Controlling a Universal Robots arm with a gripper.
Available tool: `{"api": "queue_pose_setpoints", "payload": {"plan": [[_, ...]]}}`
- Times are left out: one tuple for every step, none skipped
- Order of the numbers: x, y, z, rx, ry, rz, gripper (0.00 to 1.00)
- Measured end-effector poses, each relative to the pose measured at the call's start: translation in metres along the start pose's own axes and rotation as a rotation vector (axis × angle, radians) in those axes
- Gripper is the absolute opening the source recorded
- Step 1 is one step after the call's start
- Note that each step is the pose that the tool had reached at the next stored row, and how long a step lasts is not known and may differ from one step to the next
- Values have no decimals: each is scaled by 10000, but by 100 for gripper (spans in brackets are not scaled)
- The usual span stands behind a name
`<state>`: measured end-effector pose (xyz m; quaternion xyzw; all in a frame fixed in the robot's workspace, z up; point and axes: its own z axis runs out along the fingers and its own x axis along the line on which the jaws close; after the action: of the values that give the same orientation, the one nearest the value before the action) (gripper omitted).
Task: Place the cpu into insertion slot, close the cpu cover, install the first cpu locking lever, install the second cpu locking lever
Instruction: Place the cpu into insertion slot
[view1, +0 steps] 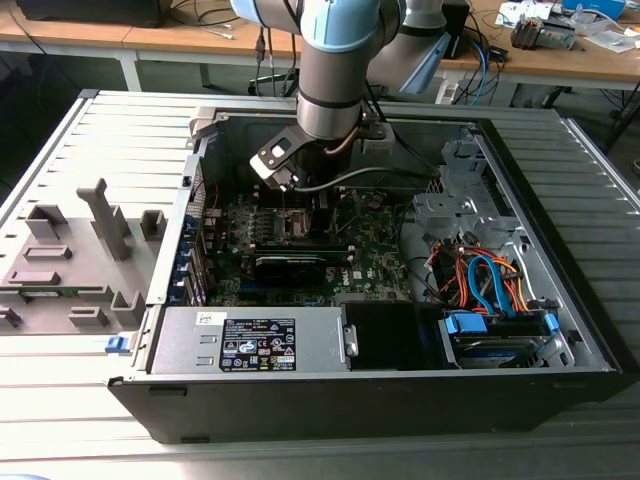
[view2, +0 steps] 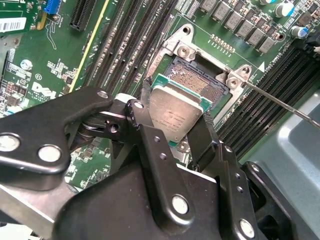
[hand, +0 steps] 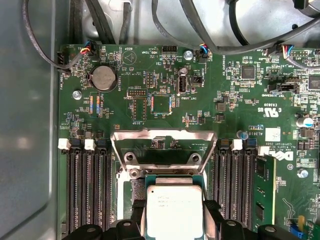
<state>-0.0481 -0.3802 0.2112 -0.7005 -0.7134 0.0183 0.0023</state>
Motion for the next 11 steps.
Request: {"api": "queue_pose_setpoints", "payload": {"plan": [[0, 0, 1, 0, 1, 0, 55], [0, 0, 3, 0, 0, 0, 55], [0, 0, 5, 0, 0, 0, 55], [0, 0, 7, 0, 1, 0, 55], [0, 0, 10, 0, 1, 1, 55], [0, 0, 12, 0, 1, 0, 55], [0, 0, 14, -1, 1, 0, 55], [1, 0, 16, 0, 1, 0, 55], [0, 0, 17, 0, 0, 0, 55], [1, 0, 19, 0, 1, 0, 55], [0, 1, 21, 0, 0, 0, 55]]}}
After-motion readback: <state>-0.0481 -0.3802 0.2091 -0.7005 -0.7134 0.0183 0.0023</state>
